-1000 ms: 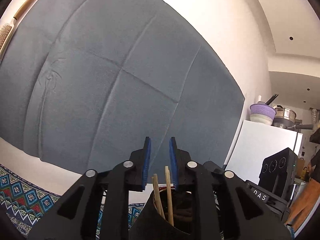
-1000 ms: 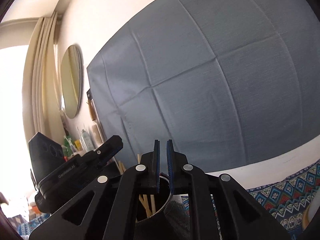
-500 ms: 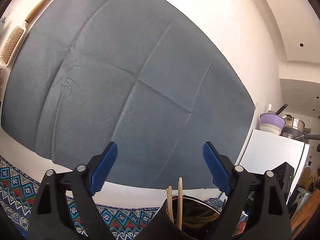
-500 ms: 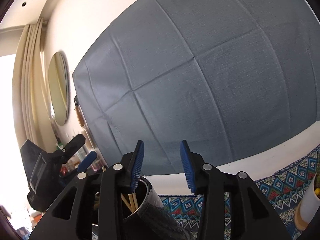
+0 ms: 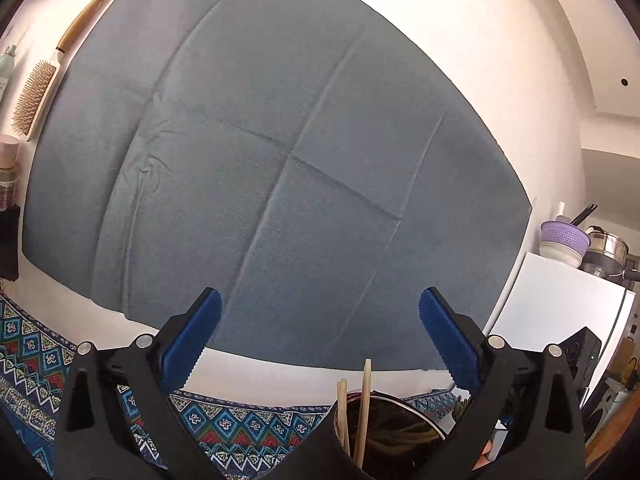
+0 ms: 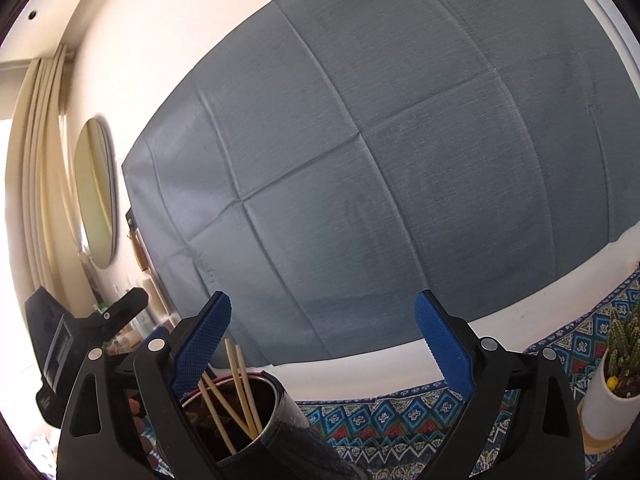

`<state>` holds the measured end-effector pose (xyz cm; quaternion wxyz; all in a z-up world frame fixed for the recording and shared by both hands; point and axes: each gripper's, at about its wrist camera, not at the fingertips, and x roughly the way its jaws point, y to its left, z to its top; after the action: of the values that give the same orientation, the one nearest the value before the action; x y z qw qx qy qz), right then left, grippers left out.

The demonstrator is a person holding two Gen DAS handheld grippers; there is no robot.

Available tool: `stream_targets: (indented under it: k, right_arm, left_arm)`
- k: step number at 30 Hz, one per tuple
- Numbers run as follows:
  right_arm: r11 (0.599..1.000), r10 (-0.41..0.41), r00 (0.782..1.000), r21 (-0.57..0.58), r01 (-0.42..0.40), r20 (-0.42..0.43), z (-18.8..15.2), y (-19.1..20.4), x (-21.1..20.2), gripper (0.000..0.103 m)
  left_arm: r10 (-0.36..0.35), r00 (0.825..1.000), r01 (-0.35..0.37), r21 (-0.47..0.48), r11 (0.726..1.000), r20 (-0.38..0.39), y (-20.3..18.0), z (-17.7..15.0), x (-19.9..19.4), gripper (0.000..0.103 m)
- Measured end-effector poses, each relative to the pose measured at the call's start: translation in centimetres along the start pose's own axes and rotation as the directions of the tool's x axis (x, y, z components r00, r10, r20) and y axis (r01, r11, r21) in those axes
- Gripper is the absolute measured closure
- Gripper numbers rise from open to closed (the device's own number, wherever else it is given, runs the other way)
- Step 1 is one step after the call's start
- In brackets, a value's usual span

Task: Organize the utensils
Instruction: 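Withdraw both open tools from the holder back toward the table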

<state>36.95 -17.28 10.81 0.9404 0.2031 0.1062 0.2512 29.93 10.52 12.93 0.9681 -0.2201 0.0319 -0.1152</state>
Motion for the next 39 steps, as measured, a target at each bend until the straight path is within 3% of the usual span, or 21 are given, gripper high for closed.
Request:
stream_targets:
  k: [8, 12, 18, 25, 29, 32, 35, 39]
  right_arm:
    - [1.000, 0.001, 1.000, 0.008, -0.002, 0.020, 1.3, 1.3, -1.6, 0.008]
    - [0.999, -0.051, 0.998, 0.006, 0.051, -0.035, 2.4, 2.1, -2.5, 0.008]
    - [0.995, -0.088, 0.994, 0.048, 0.092, -0.066, 3.2, 2.5, -5.7, 0.008]
    - [0.987, -0.137, 0.983, 0.063, 0.146, -0.123, 2.1, 3.1, -9.9, 0.008]
    - [0.988, -0.148, 0.973, 0.015, 0.153, -0.179, -0.1, 3.5, -11.5, 0.008]
    - [0.990, -0.127, 0.951, 0.017, 0.137, -0.283, -2.4, 3.0, -11.6, 0.008]
    - [0.985, -0.153, 0.907, 0.015, 0.172, -0.392, -4.9, 2.3, -11.3, 0.008]
    - [0.977, -0.201, 0.870, -0.033, 0.208, -0.450, -7.0, 2.0, -11.2, 0.008]
  left_arm:
    - [0.055, 0.998, -0.053, 0.076, 0.996, -0.019, -1.4, 1.0, -2.4, 0.006]
    - [0.136, 0.989, -0.133, 0.056, 0.990, -0.057, -1.4, 1.7, -4.0, 0.006]
    - [0.167, 0.980, -0.166, 0.019, 0.986, -0.109, -1.6, 2.0, -7.2, 0.006]
    - [0.181, 0.967, -0.176, 0.040, 0.983, -0.177, -2.7, 0.8, -10.8, 0.006]
    - [0.196, 0.950, -0.185, 0.068, 0.980, -0.242, -3.0, -0.8, -12.3, 0.006]
    - [0.212, 0.937, -0.183, 0.126, 0.975, -0.277, -3.3, -2.6, -13.2, 0.006]
    - [0.250, 0.916, -0.201, 0.178, 0.963, -0.315, -3.3, -4.6, -13.6, 0.006]
    - [0.261, 0.898, -0.196, 0.207, 0.958, -0.355, -3.0, -6.8, -13.8, 0.006]
